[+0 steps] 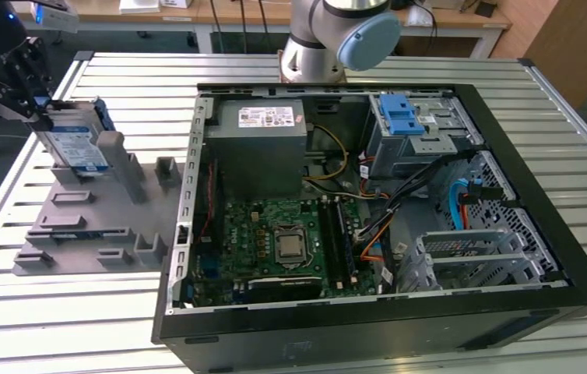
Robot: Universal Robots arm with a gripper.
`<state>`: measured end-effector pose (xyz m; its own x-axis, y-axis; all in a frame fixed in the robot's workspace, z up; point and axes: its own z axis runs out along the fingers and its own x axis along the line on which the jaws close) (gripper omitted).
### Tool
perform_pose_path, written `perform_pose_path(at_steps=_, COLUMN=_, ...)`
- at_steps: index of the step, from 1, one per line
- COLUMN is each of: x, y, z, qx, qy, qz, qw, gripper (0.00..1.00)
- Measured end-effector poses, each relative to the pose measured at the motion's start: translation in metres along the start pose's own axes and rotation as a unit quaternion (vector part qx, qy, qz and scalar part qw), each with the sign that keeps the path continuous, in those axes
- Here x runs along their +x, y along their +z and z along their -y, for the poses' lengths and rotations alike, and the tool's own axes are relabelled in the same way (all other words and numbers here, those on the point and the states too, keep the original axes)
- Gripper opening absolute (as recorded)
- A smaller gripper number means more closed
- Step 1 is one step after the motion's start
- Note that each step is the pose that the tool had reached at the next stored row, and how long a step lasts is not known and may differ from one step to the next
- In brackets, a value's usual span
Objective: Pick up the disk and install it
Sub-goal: 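Pick up the disk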
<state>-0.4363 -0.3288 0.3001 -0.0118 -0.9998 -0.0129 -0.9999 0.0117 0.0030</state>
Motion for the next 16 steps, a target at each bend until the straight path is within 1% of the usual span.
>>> perform_pose_path(at_steps=16, x=-0.0001, y=-0.0104, z=-0.0001, qx=-0.0002, qy=0.000, qz=-0.0001, qw=1.0000, gripper=0.37)
